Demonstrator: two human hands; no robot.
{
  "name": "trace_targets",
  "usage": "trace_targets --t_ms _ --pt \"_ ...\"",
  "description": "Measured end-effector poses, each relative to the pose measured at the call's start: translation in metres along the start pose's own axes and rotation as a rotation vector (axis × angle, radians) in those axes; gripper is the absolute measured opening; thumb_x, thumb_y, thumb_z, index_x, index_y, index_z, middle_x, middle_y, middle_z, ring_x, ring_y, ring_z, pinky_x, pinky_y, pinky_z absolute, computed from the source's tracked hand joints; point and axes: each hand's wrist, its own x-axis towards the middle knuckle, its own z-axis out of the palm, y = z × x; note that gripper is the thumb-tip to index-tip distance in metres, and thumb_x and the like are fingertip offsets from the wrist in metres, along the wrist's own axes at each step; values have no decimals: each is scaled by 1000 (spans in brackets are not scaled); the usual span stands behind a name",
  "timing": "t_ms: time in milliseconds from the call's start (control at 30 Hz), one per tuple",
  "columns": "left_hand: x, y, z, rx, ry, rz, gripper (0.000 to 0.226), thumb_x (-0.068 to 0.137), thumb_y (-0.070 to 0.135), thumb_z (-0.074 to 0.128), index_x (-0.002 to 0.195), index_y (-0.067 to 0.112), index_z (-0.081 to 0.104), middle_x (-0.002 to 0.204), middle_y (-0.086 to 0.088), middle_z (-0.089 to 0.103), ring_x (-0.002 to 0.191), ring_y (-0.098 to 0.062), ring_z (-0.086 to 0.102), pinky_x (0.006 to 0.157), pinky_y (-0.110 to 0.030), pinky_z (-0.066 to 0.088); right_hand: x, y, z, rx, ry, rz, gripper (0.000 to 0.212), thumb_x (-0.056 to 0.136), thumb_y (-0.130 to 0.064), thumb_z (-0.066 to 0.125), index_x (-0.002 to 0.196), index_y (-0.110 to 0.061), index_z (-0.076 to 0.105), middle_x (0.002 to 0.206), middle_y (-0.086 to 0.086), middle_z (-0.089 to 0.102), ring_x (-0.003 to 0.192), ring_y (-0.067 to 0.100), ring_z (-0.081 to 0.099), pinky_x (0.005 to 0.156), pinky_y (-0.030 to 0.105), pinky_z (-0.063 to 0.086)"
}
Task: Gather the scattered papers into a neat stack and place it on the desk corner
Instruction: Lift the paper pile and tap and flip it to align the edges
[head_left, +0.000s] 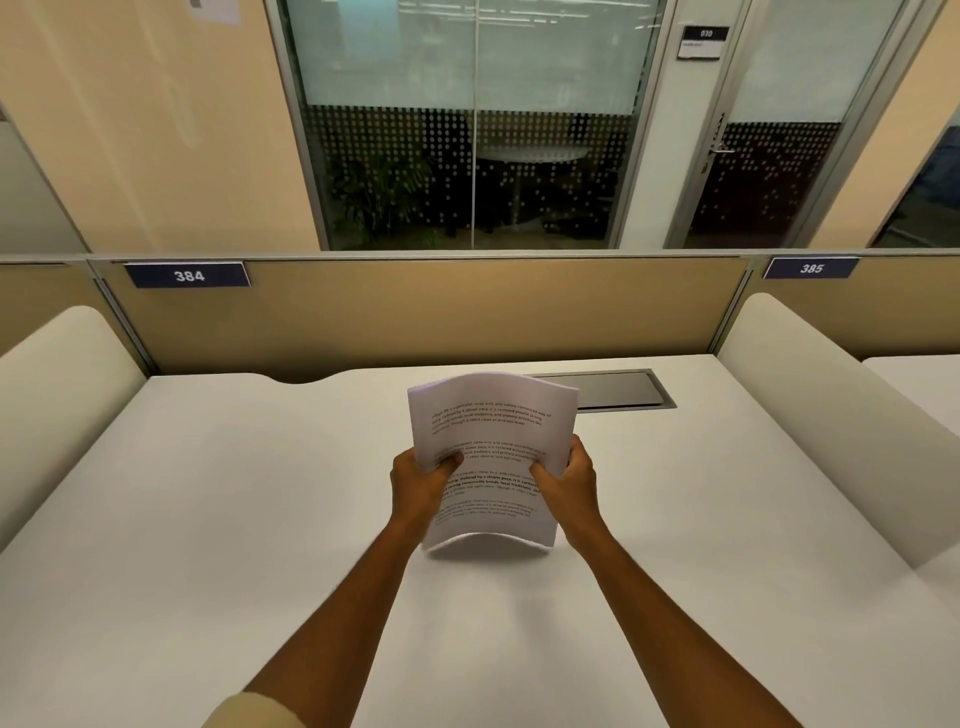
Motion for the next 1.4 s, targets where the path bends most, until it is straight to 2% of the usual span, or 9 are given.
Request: trace_targets --t_ms 233,433,567,833,1000,1100,1200,1267,1400 --pt "32 53 -12 432 -168 205 25 81 18 74 104 11 70 96 -3 70 80 -22 67 67 -27 55 32 -27 -39 155 52 -67 44 75 -15 82 108 -23 53 99 0 65 88 16 66 59 16 57" --pt "52 102 -9 805 -313 302 22 78 14 73 99 8 71 101 -11 72 88 -29 68 77 -41 58 52 -42 -66 -247 -93 -236 40 74 -23 83 103 -23 56 95 -2 68 80 12 67 63 12 55" --pt "48 126 5 1082 -378 392 15 78 14 68 93 10 66 98 -11 69 95 -29 63 76 -38 44 53 -58 -59 -393 -222 -323 30 82 -28 76 107 -21 61 92 -8 68 74 6 65 63 9 48" --pt "38 123 16 1078 -382 418 28 77 31 76 97 15 67 101 -6 73 79 -19 65 82 -39 54 37 -48 -47 -134 -157 -133 20 85 -31 71 99 -17 65 91 3 73 76 21 72 66 31 59" --pt "55 105 -29 1160 -242 285 33 69 47 79 80 18 67 88 -2 72 84 -21 62 101 -56 36 32 -33 -68 -43 -140 -57 13 86 -26 71 93 -29 61 90 -3 73 71 16 73 54 19 55" --pt "63 89 -64 1028 -237 163 29 67 36 84 69 12 67 80 -5 71 78 -23 60 89 -50 42 31 -23 -80 -24 -137 -29 13 86 -24 70 95 -27 62 91 -3 73 69 14 73 53 19 55" --pt "60 69 -80 518 -325 58 23 70 14 84 76 -1 69 80 -9 74 76 -24 65 63 -27 52 31 -14 -85 -10 -133 -15 16 87 -24 69 102 -23 63 96 2 74 76 21 74 62 28 60" --pt "50 54 -80 227 -339 9 27 79 13 77 97 -3 66 89 -7 76 85 -24 66 66 -22 54 30 -8 -83 12 -126 5 18 87 -23 69 105 -20 63 98 5 74 80 26 73 68 37 61" --pt "31 19 -61 -77 -211 -7 26 94 21 58 118 12 55 109 -11 70 99 -26 68 83 -41 57 25 -3 -68 79 -96 43 13 86 -24 71 97 -25 64 97 5 74 78 23 74 63 32 61"
